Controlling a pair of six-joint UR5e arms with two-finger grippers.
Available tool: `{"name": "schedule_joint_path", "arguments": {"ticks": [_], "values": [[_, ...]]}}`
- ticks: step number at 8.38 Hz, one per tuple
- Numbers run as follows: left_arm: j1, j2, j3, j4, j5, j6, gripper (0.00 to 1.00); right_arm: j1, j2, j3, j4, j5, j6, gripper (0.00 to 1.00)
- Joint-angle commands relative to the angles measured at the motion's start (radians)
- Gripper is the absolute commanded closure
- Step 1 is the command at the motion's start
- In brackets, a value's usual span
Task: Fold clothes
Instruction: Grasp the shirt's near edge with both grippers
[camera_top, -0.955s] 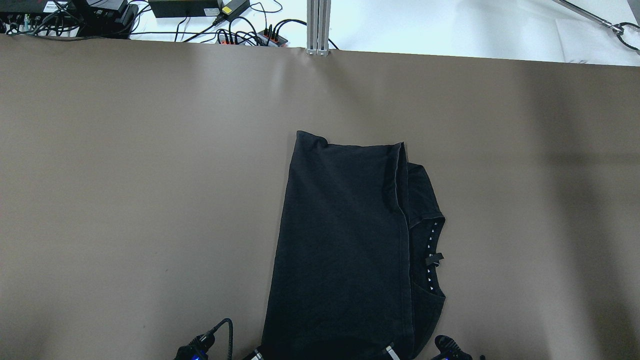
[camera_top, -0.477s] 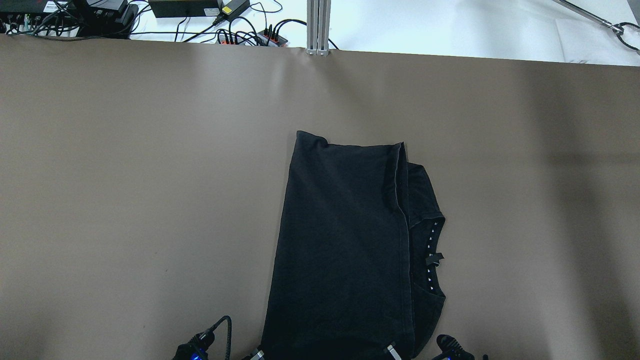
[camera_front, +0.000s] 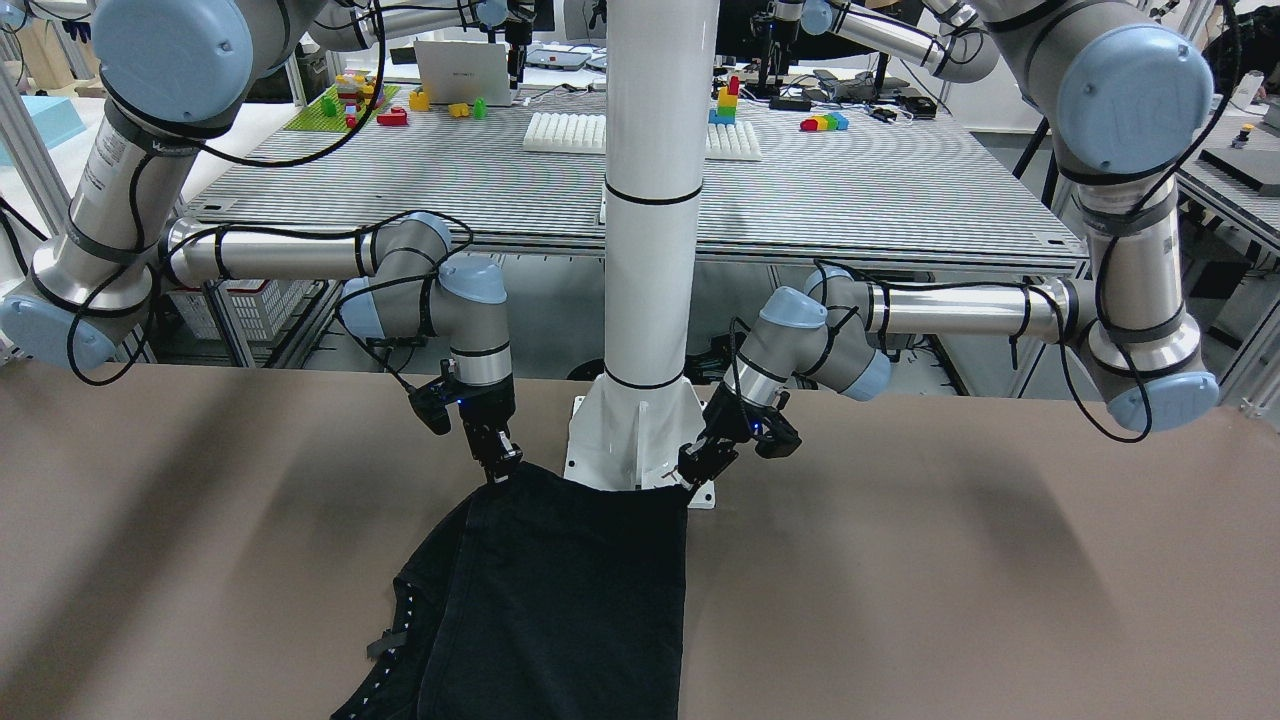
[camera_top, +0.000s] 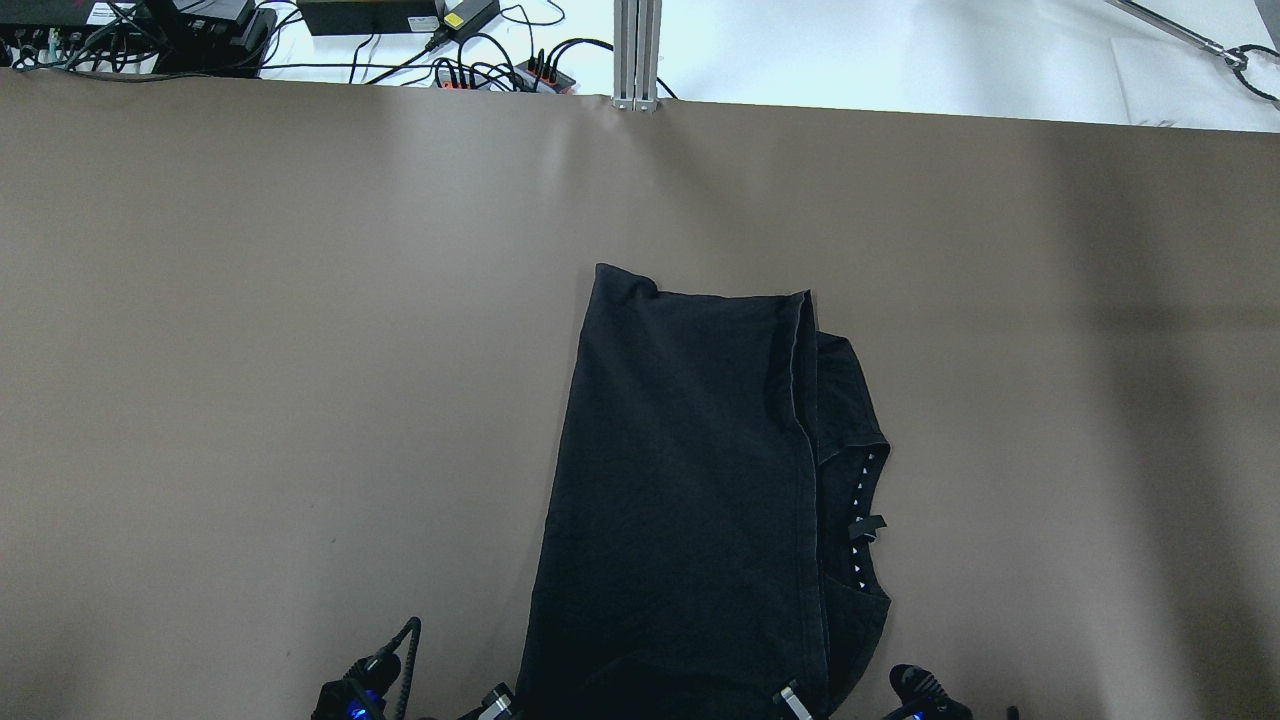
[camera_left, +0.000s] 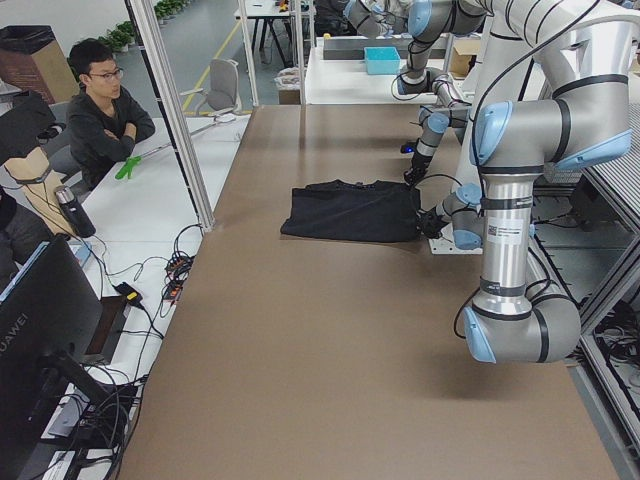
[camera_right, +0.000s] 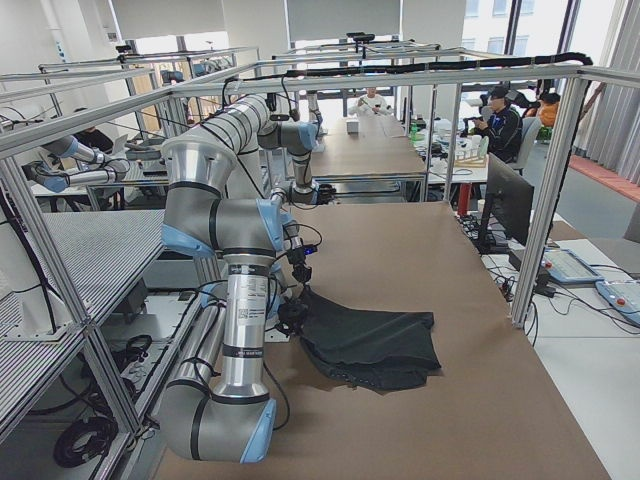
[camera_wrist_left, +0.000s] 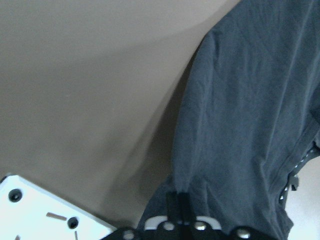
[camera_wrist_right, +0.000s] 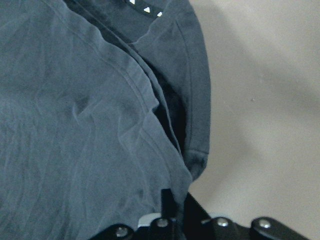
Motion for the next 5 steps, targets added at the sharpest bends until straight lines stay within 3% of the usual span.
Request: {"name": "schedule_joint_path", "arguments": {"ticks": [1,3,5], "values": [[-0.181,-0.003,-0.029,0.004,-0.157,0.050,1.00,0.132,0.054,0.036,0.000,0.025,-0.017,1.00],[-0.369,-0.110,0.008,0.101,-0.280,0.122,1.00,0.330,0.120,-0.082,0.011,0.191,-0.094,1.00],[-0.469,-0.271,0.136,0.180,-0.346,0.128,1.00,0.429,0.163,-0.141,0.011,0.223,-0.144,0.99]]}}
